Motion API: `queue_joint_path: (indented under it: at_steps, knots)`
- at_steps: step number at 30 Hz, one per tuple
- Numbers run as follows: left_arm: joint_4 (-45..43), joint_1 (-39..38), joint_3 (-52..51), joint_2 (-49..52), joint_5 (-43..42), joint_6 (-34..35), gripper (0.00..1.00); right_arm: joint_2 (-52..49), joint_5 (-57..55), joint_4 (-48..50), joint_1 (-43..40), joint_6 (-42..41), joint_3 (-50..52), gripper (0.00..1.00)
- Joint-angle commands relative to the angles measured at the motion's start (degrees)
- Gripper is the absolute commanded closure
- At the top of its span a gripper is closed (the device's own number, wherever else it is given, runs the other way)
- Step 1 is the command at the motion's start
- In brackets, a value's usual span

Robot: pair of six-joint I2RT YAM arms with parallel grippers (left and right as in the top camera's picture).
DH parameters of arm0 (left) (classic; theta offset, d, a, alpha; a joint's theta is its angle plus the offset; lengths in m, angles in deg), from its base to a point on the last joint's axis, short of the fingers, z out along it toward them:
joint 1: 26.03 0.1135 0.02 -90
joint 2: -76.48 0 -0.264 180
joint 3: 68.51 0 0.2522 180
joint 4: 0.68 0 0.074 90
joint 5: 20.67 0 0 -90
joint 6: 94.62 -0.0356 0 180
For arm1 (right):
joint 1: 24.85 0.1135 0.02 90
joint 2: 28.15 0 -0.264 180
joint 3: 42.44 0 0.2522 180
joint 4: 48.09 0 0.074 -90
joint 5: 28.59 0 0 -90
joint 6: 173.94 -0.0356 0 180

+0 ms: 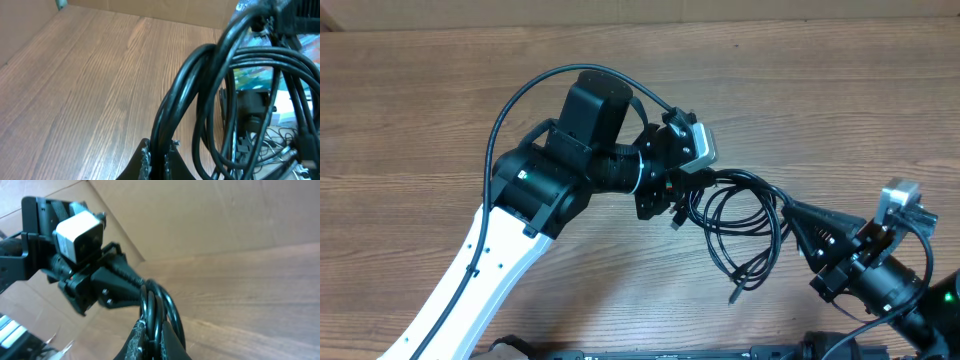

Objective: Untangle cables

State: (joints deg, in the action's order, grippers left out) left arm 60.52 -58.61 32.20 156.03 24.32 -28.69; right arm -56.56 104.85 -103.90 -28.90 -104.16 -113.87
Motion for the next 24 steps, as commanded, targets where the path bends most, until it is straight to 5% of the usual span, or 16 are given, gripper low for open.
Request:
queue_joint_path:
  at_steps: [1, 24]
  knots:
    - [2.25, 0.31, 1.27, -0.07, 0.37, -0.35, 0.96, -0.07, -8.92, 2.69, -0.13, 1.66, -0.15, 0.96]
    - [5.27, -0.13, 1.27, -0.04, -3.04, -3.50, 0.96, -0.07, -27.52, 8.44, -0.13, 15.54, -0.13, 0.96]
